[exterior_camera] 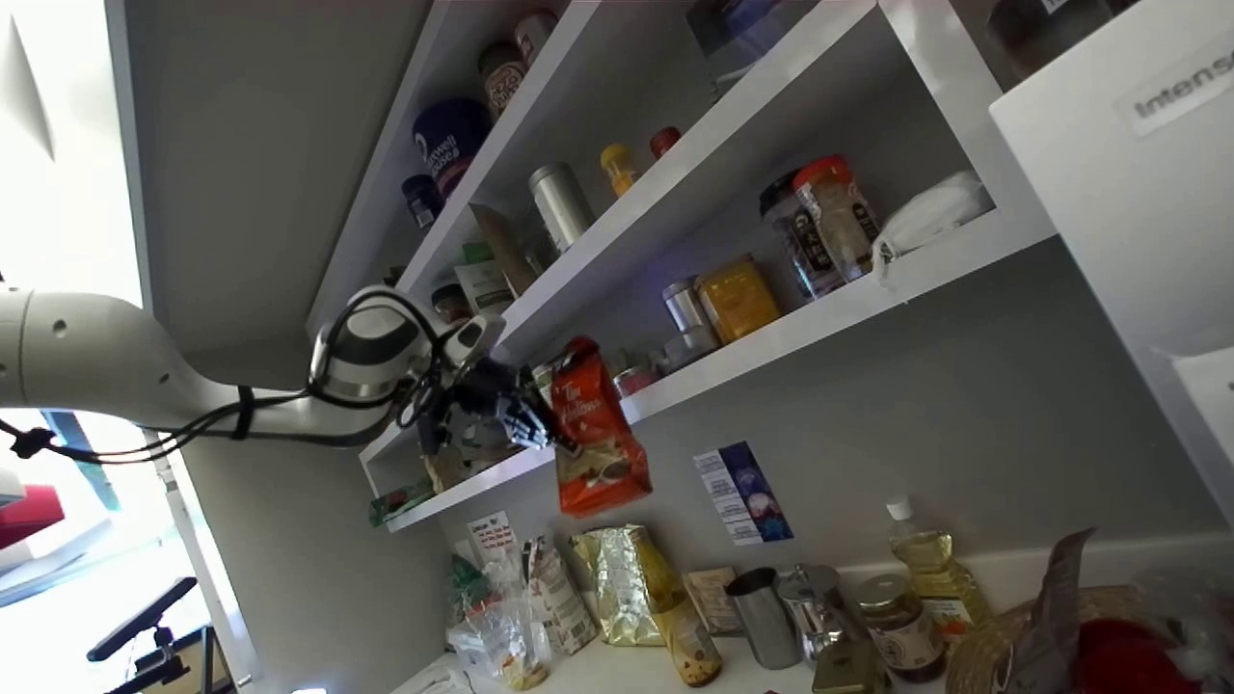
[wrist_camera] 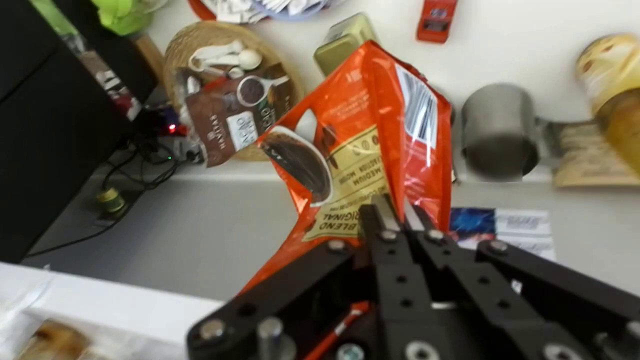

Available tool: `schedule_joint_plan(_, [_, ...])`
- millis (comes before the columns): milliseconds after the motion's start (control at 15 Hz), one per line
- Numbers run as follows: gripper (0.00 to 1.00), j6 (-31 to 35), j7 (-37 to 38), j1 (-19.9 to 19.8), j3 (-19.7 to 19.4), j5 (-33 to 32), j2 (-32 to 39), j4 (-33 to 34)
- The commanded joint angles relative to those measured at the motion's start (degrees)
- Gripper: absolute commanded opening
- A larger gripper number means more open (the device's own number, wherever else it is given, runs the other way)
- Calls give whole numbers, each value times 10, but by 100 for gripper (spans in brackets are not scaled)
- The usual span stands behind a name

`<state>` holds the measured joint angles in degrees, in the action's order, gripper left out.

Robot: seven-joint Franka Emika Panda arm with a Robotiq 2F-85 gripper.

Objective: Remove the orange packet from the shelf

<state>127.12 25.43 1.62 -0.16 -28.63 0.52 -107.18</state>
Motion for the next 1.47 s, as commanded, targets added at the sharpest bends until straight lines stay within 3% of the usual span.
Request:
schedule_joint_plan(0, [1,65,-4,30,39,33,-5,-86])
schedule_joint_plan(267, [1,129,-19,83,93,37,74,-84])
schedule_joint_plan(667, [1,173,-71,181,134,40,248,17])
schedule_joint_plan(1000, [2,183,-70,263,90,30,400,169])
schedule_joint_plan(1400, [2,163,-113,292,63,56,519,330])
